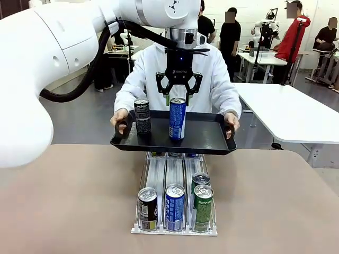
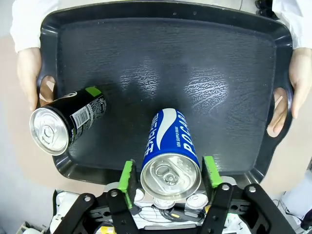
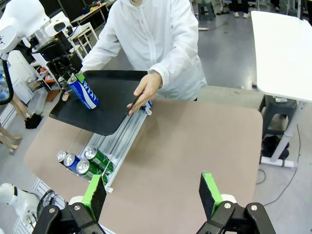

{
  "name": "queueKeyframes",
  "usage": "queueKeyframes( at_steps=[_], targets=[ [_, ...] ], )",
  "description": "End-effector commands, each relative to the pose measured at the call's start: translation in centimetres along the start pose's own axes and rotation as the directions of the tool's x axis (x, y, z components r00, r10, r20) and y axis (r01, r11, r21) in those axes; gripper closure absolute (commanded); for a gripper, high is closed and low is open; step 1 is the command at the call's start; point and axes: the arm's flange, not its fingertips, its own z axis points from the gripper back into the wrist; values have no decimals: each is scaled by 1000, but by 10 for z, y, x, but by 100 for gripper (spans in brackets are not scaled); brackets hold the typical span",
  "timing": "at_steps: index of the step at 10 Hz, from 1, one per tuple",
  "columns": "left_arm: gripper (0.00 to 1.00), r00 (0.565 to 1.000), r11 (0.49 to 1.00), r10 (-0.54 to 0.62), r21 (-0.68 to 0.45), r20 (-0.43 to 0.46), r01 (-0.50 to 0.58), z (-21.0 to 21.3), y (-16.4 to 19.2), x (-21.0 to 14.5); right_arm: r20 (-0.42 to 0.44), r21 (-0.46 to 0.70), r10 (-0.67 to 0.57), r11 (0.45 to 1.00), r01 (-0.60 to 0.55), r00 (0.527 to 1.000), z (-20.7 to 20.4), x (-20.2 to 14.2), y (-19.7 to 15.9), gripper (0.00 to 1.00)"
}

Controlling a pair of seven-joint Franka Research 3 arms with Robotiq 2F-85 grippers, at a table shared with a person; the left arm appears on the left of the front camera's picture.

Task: Retrieve and hand over the desired beverage to the person.
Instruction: Place the picked can on the Handle tray extended by the person.

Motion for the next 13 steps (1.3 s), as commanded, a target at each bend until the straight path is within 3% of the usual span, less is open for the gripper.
queueKeyframes(
  at_steps=[1,8,10,13],
  targets=[
    [0,1000,1000,-22,-6,-15,22,30,-28,28,0,3,-1,1000,1,1000,-2,-1,0,0],
    [0,999,999,-47,2,-20,47,34,-27,21,0,3,-1,1000,1,1000,-2,-1,0,0],
    [0,991,991,-130,4,-11,130,64,-24,-28,0,3,-1,1000,1,1000,-2,-1,0,0],
    [0,953,954,-297,-30,56,299,85,33,-137,0,3,-1,1000,1,1000,-2,-1,0,0]
  ],
)
